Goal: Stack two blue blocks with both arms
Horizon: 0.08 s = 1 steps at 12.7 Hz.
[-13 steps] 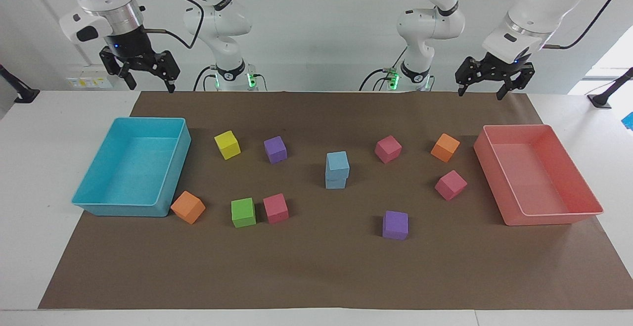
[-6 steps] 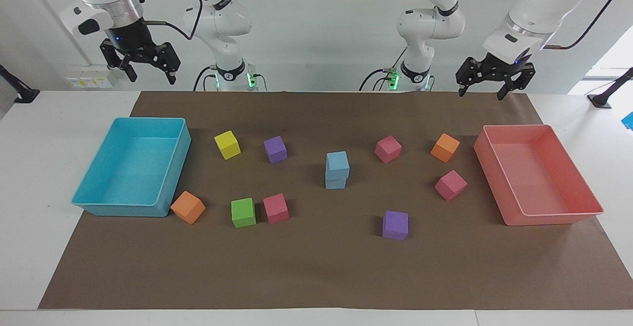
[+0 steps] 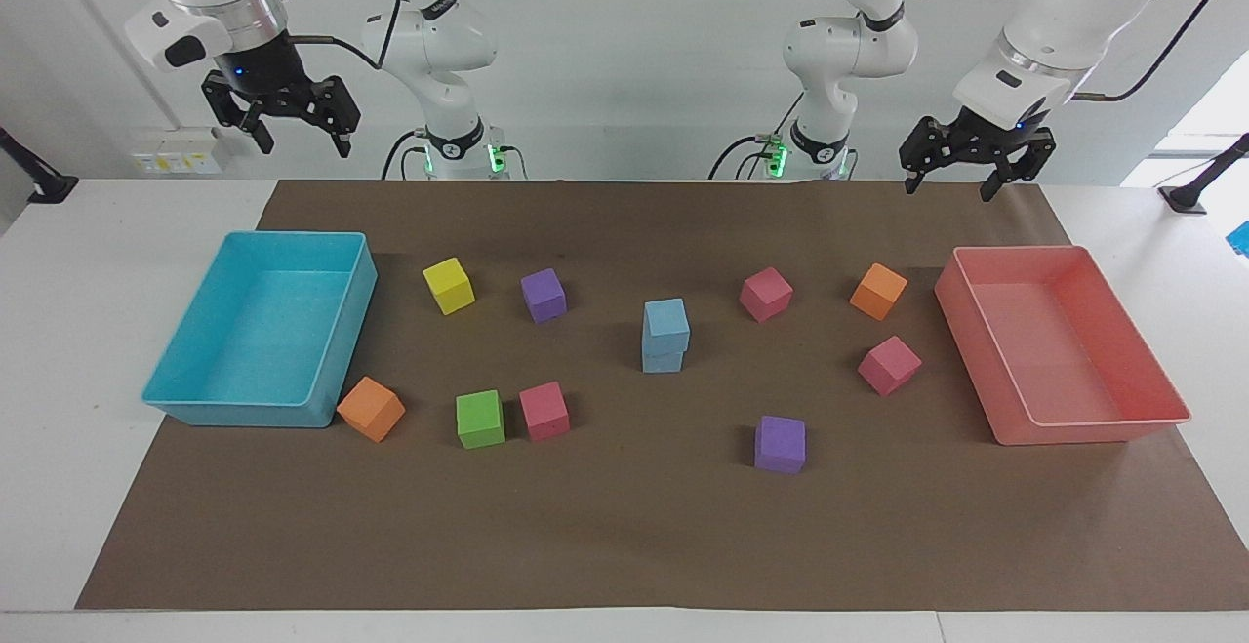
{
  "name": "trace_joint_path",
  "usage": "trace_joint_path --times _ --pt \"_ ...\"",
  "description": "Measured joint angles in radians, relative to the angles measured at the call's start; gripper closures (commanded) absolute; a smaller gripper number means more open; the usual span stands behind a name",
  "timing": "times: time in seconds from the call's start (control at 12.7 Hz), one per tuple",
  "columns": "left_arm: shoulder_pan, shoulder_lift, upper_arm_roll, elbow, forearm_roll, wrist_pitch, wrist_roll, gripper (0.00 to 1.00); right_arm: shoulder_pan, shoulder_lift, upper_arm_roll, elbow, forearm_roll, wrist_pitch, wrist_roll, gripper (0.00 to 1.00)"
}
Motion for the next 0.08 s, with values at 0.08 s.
trace_joint_path --times 0.08 --pt "0.0 0.0 0.0 0.0 0.0 0.001 0.0 0.0 0.0 -0.003 0.0 -0.009 0.0 0.014 0.0 0.0"
